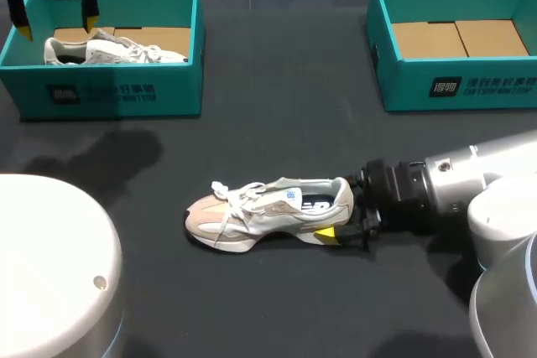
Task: Take the shoe out of the shoebox, open the shoe tongue, remove and reinsert the insole, then place the shoe into the shoebox
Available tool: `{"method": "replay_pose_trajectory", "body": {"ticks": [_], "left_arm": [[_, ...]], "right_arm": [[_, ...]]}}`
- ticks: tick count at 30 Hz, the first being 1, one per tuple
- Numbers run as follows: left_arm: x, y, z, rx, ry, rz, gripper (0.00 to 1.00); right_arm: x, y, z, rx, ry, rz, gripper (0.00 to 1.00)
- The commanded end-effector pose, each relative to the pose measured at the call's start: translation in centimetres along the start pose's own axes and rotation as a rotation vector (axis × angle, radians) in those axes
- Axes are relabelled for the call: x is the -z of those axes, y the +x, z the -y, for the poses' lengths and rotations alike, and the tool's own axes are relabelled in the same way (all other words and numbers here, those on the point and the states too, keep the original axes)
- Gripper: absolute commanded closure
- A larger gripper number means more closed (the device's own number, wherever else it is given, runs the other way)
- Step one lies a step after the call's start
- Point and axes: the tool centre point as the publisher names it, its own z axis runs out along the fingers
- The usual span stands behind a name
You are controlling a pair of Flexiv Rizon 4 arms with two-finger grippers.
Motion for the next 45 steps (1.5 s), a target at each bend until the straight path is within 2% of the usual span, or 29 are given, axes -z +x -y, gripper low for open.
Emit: {"method": "replay_pose_trajectory", "body": {"ticks": [1,3,7,11,12,14,15,17,18,32,33,35,37,39,42,45], "left_arm": [[0.3,-0.6,0.1,0.124,0.009,-0.064,0.00],[0.3,-0.6,0.1,0.124,0.009,-0.064,0.00],[1.8,-0.7,4.2,0.425,0.082,-0.008,0.00],[2.8,-1.5,8.3,0.793,0.104,0.007,0.00],[2.8,-1.8,9.3,0.874,0.140,0.000,0.00],[2.5,-2.5,11.3,1.091,0.143,-0.038,0.00],[2.3,-2.8,12.3,1.170,0.169,-0.055,0.00],[1.8,-3.5,14.3,1.295,0.165,-0.057,0.00],[1.6,-4.0,15.4,1.322,0.139,-0.037,0.00],[1.6,-4.0,15.4,1.322,0.139,-0.037,0.00],[1.9,-4.2,16.1,1.403,0.188,-0.073,0.00],[2.0,-4.2,17.6,1.518,0.251,-0.061,0.00],[1.6,-4.6,19.4,1.682,0.247,-0.026,0.00],[1.3,-5.1,20.7,1.766,0.282,-0.070,0.00],[0.9,-5.9,22.9,1.938,0.283,-0.081,0.00],[0.6,-7.3,25.1,2.202,0.245,-0.005,0.00]], "right_arm": [[-0.4,0.0,-0.1,-0.001,0.005,0.001,1.00],[-0.4,0.0,-0.1,-0.001,0.005,0.001,1.00],[-0.4,0.0,-0.1,-0.001,0.005,0.001,1.00],[-0.4,0.0,-0.1,-0.001,0.005,0.001,1.00],[-0.4,0.0,-0.1,-0.001,0.005,0.001,1.00],[-0.4,0.0,-0.1,-0.001,0.005,0.001,1.00],[-0.4,0.0,-0.1,-0.001,0.005,0.001,1.00],[-0.4,0.0,-0.1,-0.001,0.005,0.001,1.00],[-0.4,0.0,-0.1,-0.001,0.005,0.001,1.00],[-0.4,0.0,-0.1,-0.001,0.005,0.001,1.00],[-0.4,0.0,-0.1,-0.001,0.005,0.001,1.00],[-0.4,0.0,-0.1,-0.001,0.005,0.001,1.00],[-0.4,0.0,-0.1,-0.001,0.005,0.001,1.00],[-0.4,0.0,-0.1,-0.001,0.005,0.001,1.00],[-0.4,0.0,-0.1,-0.001,0.005,0.001,1.00],[-0.4,0.0,-0.1,-0.001,0.005,0.001,1.00]]}}
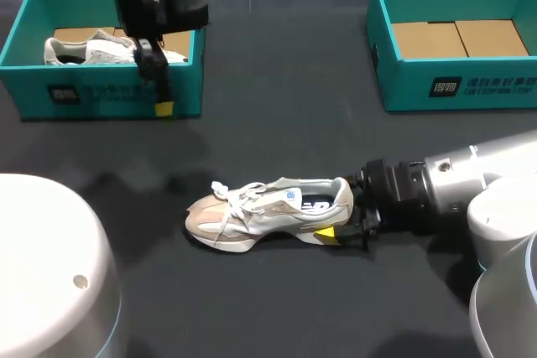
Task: Take the shoe out of the shoebox, open the shoe tongue, remove and reinsert the insole, then place the shoe into the shoebox
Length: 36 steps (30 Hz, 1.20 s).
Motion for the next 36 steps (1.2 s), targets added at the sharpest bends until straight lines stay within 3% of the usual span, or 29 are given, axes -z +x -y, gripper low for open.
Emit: {"method": "replay_pose_trajectory", "body": {"ticks": [1,11,13,20,28,36], "left_arm": [[-1.8,2.6,1.9,0.812,0.116,0.135,0.00],[-1.8,2.6,1.9,0.812,0.116,0.135,0.00],[-2.6,3.5,2.8,0.895,0.140,0.157,0.00],[-4.6,6.7,5.9,1.002,0.114,0.119,0.00],[-6.1,8.7,9.7,1.111,0.067,0.068,0.00],[-6.1,8.7,9.7,1.111,0.067,0.068,0.00]], "right_arm": [[-0.4,0.0,-0.1,-0.001,0.005,0.001,1.00],[-0.4,0.0,-0.1,-0.001,0.005,0.001,1.00],[-0.4,0.0,-0.1,-0.001,0.005,0.001,1.00],[-0.4,0.0,-0.1,-0.001,0.005,0.001,1.00],[-0.4,0.0,-0.1,-0.001,0.005,0.001,1.00],[-0.4,0.0,-0.1,-0.001,0.005,0.001,1.00]]}}
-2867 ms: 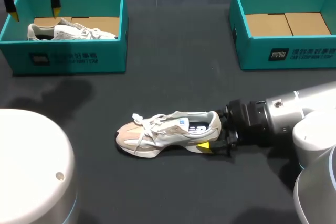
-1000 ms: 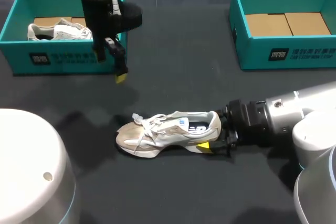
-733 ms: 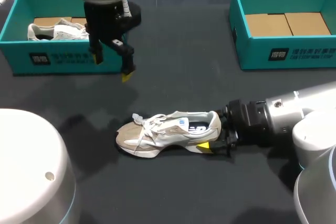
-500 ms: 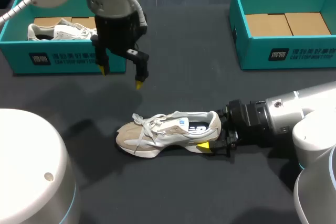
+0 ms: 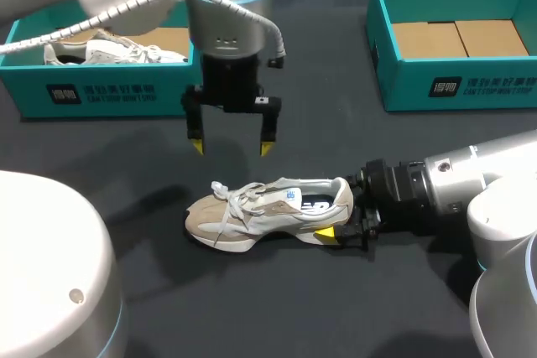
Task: Take the shoe out of the shoebox, open the shoe tongue, remove and reinsert the insole, then place the shoe into the shoebox
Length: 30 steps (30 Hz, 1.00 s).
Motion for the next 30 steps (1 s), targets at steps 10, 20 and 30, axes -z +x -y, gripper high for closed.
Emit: {"method": "replay_pose_trajectory", "body": {"ticks": [10,20,30], "left_arm": [[-2.8,4.8,-0.2,0.075,-0.024,0.067,0.00],[-4.5,6.9,-0.8,0.035,-0.013,0.083,0.00],[-6.5,8.4,-0.4,0.058,-0.011,0.129,0.00]], "right_arm": [[-0.4,0.0,-0.1,-0.001,0.005,0.001,1.00],[-0.4,0.0,-0.1,-0.001,0.005,0.001,1.00],[-0.4,0.0,-0.1,-0.001,0.005,0.001,1.00]]}}
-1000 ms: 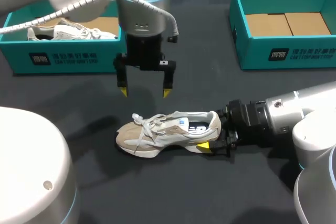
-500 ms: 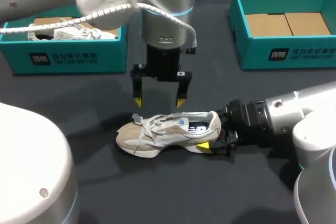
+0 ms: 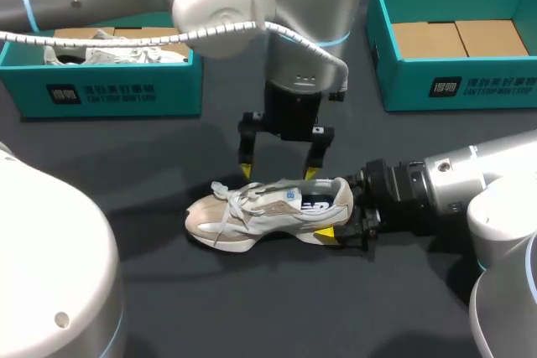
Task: Take the shoe out of the shoebox, open the shoe tongue, remove and reinsert the insole, then place the shoe into the shoebox
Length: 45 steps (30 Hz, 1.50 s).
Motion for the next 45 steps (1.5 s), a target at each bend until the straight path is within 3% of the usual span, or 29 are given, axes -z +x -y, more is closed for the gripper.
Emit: {"method": "replay_pose_trajectory", "body": {"ticks": [1,3,14,31,45], "left_arm": [[-2.0,2.1,0.2,0.008,-0.002,0.041,0.00],[-2.5,2.5,0.3,-0.018,-0.030,0.039,0.00],[-2.6,2.5,0.3,-0.018,-0.029,0.038,0.00],[-5.1,3.4,-0.4,0.048,-0.079,0.155,0.00],[-6.7,1.8,-0.6,0.079,-0.089,0.229,0.00]], "right_arm": [[-0.4,0.0,-0.1,-0.001,0.005,0.001,1.00],[-0.4,0.0,-0.1,-0.001,0.005,0.001,1.00],[-0.4,0.0,-0.1,-0.001,0.005,0.001,1.00],[-0.4,0.0,-0.1,-0.001,0.005,0.001,1.00],[-0.4,0.0,-0.1,-0.001,0.005,0.001,1.00]]}}
